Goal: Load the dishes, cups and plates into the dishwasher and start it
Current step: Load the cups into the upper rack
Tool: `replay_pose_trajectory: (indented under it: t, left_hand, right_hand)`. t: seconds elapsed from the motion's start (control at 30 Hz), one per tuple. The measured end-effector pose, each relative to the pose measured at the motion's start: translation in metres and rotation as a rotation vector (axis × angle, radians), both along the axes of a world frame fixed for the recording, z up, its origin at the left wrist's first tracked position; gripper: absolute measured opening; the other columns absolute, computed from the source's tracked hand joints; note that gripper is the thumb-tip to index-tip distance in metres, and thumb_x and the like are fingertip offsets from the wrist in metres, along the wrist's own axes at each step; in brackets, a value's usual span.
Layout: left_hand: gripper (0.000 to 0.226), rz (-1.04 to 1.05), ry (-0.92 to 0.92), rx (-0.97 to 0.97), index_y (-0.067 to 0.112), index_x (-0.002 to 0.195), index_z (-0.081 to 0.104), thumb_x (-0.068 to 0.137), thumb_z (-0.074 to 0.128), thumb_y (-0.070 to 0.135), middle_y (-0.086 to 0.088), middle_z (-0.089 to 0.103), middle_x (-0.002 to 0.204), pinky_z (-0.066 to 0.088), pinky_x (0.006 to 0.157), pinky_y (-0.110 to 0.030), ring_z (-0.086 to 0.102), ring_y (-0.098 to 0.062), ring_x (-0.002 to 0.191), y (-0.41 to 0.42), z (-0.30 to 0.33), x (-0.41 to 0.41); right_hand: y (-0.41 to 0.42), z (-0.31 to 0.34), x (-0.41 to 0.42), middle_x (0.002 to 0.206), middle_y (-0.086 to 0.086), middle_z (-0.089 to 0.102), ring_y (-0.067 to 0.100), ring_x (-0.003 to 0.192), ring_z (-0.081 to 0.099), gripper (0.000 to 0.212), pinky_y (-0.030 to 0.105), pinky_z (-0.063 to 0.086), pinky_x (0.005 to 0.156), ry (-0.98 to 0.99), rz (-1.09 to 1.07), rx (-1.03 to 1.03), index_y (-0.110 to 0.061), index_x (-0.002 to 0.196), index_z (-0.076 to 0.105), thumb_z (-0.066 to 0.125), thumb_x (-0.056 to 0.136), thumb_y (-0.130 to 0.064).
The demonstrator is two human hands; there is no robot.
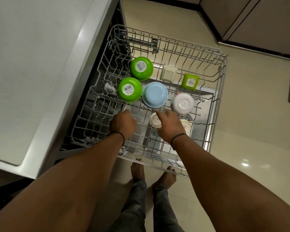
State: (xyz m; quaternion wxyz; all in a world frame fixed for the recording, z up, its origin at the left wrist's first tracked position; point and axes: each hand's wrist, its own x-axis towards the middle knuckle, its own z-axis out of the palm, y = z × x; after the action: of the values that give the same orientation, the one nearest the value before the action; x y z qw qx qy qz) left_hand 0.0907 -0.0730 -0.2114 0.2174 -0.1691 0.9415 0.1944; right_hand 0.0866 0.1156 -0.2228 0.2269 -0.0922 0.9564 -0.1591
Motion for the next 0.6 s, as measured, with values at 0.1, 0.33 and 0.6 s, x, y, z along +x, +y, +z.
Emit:
replay_pose_trajectory:
  t: [0.1, 0.33, 0.6]
  left_hand:
    - [0.035, -0.117, 0.08, -0.086, 0.008, 0.117, 0.057, 0.089, 0.058, 0.031, -0.017, 0.057, 0.121, 0.045, 0.09, -0.044, 0.053, -0.037, 0.113, 0.002, 0.017, -0.001]
    - [0.048, -0.35, 0.143, -0.121, 0.016, 0.131, 0.046, 0.089, 0.057, 0.037, -0.01, 0.045, 0.134, 0.037, 0.1, -0.044, 0.044, -0.031, 0.123, 0.008, 0.075, 0.011]
    - [0.064, -0.324, 0.37, -0.208, 0.015, 0.141, 0.04, 0.086, 0.059, 0.042, -0.012, 0.037, 0.148, 0.038, 0.103, -0.043, 0.043, -0.034, 0.129, 0.008, 0.185, 0.041]
  right_hand:
    - [0.005, 0.019, -0.001, 0.122, 0.014, 0.05, 0.034, 0.11, 0.048, 0.069, 0.04, 0.043, 0.088, 0.049, 0.003, 0.016, -0.024, 0.142, 0.041, 0.068, 0.079, -0.018]
    - [0.028, 0.091, 0.011, 0.127, 0.009, 0.05, 0.03, 0.112, 0.048, 0.066, 0.041, 0.043, 0.09, 0.114, -0.014, 0.074, -0.024, 0.14, 0.04, 0.068, 0.08, -0.029]
    - [0.032, 0.202, 0.006, 0.136, 0.01, 0.048, 0.032, 0.119, 0.046, 0.075, 0.04, 0.041, 0.097, 0.267, 0.054, 0.048, -0.019, 0.145, 0.038, 0.07, 0.08, -0.039]
